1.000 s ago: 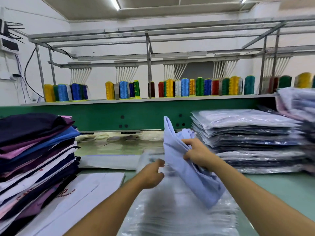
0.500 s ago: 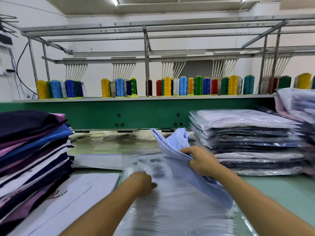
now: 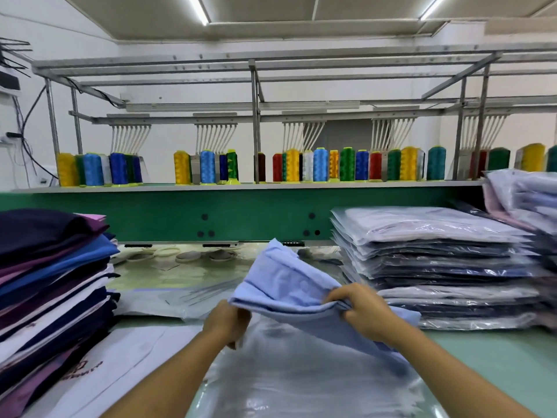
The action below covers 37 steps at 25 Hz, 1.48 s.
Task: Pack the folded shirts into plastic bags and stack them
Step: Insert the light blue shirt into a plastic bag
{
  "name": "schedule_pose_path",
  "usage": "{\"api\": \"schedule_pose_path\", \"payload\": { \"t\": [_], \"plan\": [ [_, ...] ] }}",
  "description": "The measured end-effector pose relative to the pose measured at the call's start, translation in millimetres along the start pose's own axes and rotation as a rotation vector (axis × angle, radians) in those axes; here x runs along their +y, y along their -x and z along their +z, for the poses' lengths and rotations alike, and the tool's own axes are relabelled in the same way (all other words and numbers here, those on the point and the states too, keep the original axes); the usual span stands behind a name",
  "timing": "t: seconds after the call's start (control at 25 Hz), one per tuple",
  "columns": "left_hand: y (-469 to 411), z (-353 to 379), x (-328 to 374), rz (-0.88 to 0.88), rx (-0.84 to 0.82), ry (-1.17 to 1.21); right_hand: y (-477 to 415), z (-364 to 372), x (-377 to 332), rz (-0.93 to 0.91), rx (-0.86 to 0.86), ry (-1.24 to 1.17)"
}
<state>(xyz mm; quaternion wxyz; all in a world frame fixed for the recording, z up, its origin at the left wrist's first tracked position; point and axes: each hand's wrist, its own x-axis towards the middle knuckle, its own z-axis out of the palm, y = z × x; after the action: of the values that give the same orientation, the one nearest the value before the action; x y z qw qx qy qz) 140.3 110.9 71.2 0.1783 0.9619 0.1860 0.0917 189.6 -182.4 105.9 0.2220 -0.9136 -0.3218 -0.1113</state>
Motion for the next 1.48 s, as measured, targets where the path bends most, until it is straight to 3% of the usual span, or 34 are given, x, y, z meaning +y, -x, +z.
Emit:
{"api": "schedule_pose_path", "payload": {
  "t": [0.12, 0.28, 0.36, 0.64, 0.8, 1.0, 1.32, 1.48],
  "plan": [
    [-7, -8, -5, 0.016, 0.016, 0.101, 3, 7, 14, 0.025, -0.044, 0.009],
    [-20, -11, -3, -0.018, 0.146, 0.419, 0, 11, 23, -0.006, -0.085, 0.065],
    [-23, -13, -4, -0.022, 0.171, 0.41, -1, 16, 28, -0.011, -0.119, 0.115],
    [-21, -8, 5, 0.358, 0.224, -0.402, -6, 10, 36, -0.097, -0.254, 0.076],
    [-15, 0, 6, 0.45, 0.193, -0.549, 4, 4, 53, -0.024, -0.265, 0.276],
    [-5, -3, 25, 0.497, 0.168, -0.505, 3, 9, 38, 0.001, -0.004, 0.289],
    [25, -40, 92, 0.547, 0.242, -0.285, -15, -3, -24, 0.092, 0.051, 0.136],
    [48, -41, 114, 0.628, 0.303, -0.144, -17, 5, -48, 0.12, 0.048, -0.073]
  ]
}}
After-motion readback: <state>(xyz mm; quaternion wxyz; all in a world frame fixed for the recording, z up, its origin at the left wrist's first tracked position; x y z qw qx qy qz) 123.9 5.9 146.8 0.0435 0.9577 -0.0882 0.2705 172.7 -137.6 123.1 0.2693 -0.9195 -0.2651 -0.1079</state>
